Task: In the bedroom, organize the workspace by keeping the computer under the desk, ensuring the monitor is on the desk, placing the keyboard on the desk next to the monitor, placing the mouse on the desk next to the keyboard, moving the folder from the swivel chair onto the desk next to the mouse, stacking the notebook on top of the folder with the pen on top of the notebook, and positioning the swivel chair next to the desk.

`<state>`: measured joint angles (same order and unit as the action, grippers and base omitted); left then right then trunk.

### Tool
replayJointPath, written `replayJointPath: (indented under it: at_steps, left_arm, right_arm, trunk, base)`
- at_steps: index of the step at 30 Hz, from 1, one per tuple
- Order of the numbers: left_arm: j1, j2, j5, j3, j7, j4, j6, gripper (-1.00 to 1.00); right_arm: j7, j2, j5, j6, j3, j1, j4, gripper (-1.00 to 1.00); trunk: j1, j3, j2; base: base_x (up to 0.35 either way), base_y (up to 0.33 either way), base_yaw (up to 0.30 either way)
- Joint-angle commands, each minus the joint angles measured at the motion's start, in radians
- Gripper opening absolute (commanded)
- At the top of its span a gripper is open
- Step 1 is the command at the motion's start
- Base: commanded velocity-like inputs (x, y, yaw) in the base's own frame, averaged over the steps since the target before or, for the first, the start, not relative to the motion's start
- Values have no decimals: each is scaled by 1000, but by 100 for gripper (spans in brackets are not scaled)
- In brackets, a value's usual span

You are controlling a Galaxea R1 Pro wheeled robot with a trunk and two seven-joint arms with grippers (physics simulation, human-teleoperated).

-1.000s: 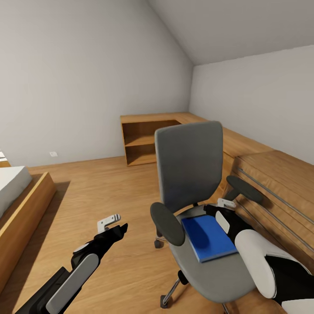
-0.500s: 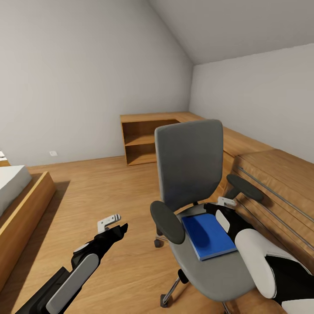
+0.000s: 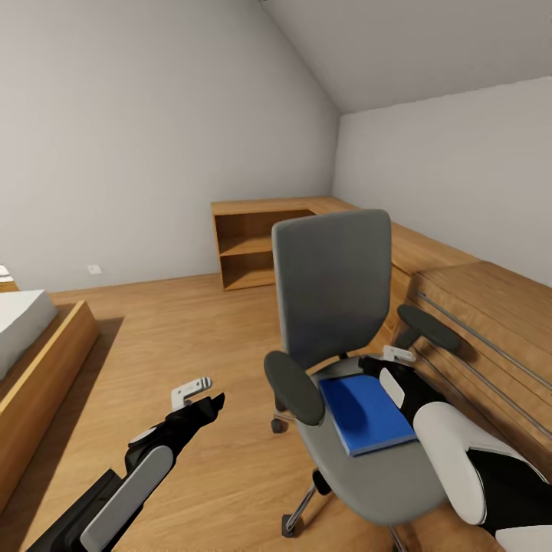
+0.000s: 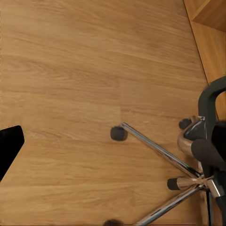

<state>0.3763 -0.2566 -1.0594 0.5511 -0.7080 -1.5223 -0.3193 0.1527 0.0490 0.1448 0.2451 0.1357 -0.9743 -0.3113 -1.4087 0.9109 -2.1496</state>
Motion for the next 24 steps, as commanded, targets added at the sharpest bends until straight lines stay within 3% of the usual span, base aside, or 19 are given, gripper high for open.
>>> replayJointPath:
  at_steps: [1,17,24]
  left_arm:
    - [1,-1,-4,2,-8,-1,-1,100]
    - [1,-1,-1,3,-8,-1,0,100]
    - [1,-1,-2,2,-8,-1,0,100]
  right_arm:
    - [5,0,14,7,2,1,32,100]
    - [7,0,15,11,2,1,32,100]
    - [7,0,15,11,2,1,32,100]
  trunk:
    - [0,1,0]
    - [0,1,0]
    - [0,1,0]
  base:
    - [-240,0,0]
    - [-140,0,0]
    - [-33,0,0]
